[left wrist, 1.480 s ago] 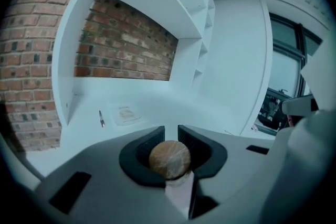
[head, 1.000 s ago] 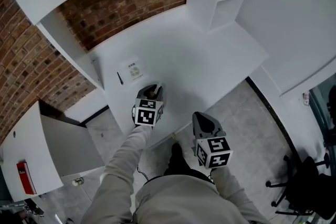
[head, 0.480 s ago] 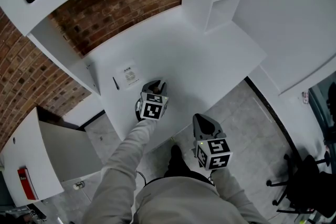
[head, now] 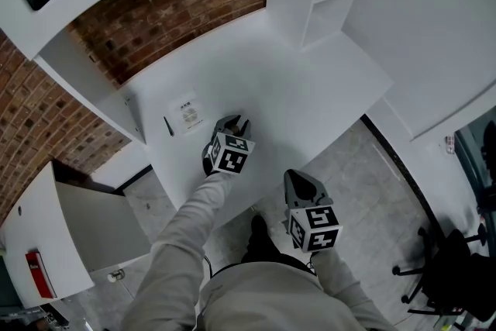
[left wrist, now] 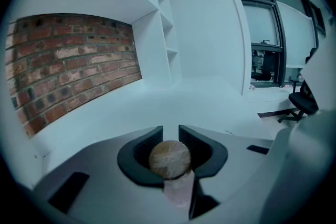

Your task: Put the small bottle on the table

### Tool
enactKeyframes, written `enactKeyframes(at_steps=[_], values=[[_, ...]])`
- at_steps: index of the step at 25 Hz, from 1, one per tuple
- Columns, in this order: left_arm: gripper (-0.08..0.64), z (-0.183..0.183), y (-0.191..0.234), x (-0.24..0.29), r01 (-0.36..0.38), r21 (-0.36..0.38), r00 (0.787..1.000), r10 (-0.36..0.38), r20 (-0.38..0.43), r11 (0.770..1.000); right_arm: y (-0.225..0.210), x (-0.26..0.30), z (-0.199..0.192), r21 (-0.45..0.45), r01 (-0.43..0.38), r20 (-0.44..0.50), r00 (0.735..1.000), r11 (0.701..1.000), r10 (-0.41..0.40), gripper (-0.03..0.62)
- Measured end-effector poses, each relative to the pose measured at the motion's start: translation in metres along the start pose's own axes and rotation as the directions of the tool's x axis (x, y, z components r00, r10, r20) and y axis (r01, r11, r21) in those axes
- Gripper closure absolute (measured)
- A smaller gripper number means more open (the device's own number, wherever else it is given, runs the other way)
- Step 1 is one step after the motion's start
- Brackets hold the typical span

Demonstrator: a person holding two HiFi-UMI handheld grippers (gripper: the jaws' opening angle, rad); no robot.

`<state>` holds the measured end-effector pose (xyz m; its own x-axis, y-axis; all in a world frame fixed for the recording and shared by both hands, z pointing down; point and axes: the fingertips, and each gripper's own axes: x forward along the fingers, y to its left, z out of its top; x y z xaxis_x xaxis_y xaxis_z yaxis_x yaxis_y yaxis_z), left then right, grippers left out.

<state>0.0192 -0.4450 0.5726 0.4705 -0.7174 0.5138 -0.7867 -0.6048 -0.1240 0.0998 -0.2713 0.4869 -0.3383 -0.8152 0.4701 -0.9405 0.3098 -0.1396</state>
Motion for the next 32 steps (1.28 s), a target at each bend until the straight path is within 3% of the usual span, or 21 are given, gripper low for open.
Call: enactKeyframes(at_steps=[8, 12, 17, 29, 32], values=[[0.448, 0.004, 0.002, 0.002, 0.016, -0.055, 1.000, -0.015, 0.026, 0.998, -0.002, 0.002, 0.002, 0.000, -0.006, 0.001, 1.000, 1.000, 0.006, 0.565], [0.405, 0.006, 0.001, 0.002, 0.035, -0.096, 0.999, -0.031, 0.044, 0.995, -0.002, 0.003, 0.001, 0.003, -0.010, 0.001, 1.000, 1.000, 0.010, 0.565], [0.380, 0.010, 0.007, -0.007, 0.005, -0.122, 0.997, 0.005, 0.080, 0.992, -0.003, 0.002, 0.001, 0.001, -0.014, 0.004, 1.000, 1.000, 0.014, 0.565], [0.386, 0.033, 0.028, -0.069, 0.003, -0.268, 0.969, 0.063, 0.237, 0.963, 0.009, 0.007, 0.004, -0.014, -0.043, 0.010, 0.999, 0.999, 0.044, 0.565], [0.437, 0.027, 0.035, -0.086, -0.007, -0.279, 0.965, 0.079, 0.249, 0.960, 0.015, 0.009, 0.005, -0.020, -0.053, 0.012, 0.998, 0.998, 0.054, 0.565]])
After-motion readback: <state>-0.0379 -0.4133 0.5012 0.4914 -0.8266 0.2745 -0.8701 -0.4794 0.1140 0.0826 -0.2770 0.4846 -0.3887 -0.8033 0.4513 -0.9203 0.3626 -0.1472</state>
